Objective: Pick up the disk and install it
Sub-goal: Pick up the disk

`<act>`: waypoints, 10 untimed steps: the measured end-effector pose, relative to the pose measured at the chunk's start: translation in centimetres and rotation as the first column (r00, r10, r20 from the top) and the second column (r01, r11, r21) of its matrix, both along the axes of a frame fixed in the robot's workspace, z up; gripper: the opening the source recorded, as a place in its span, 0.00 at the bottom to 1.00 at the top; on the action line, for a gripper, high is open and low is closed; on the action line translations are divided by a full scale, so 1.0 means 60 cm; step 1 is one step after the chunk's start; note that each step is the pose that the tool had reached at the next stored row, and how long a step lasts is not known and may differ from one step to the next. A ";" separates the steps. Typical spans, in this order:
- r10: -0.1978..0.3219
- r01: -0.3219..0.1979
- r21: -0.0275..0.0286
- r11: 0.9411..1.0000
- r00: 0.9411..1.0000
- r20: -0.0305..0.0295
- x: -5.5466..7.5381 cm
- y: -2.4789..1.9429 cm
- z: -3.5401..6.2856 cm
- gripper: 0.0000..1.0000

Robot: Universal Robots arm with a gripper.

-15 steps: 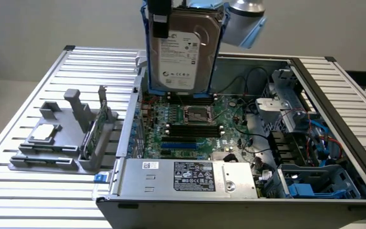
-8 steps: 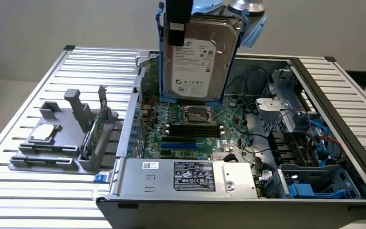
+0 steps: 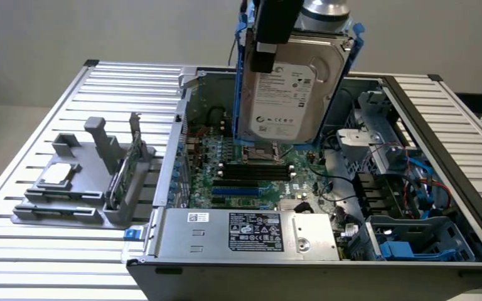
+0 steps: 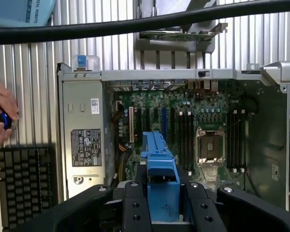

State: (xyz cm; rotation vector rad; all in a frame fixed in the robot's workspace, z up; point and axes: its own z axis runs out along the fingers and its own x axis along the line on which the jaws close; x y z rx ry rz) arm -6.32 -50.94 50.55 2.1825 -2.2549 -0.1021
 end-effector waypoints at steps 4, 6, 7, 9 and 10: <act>0.000 0.000 0.000 1.000 1.000 0.000 0.025 -0.0153 -0.002 0.33; 0.000 0.000 0.000 1.000 1.000 0.000 0.038 -0.0227 -0.002 0.33; 0.000 0.000 0.000 1.000 1.000 0.000 0.044 -0.0267 -0.003 0.33; 0.000 0.000 0.000 1.000 1.000 0.000 0.057 -0.0341 -0.003 0.33; 0.000 0.000 0.000 1.000 1.000 0.000 0.063 -0.0379 -0.004 0.33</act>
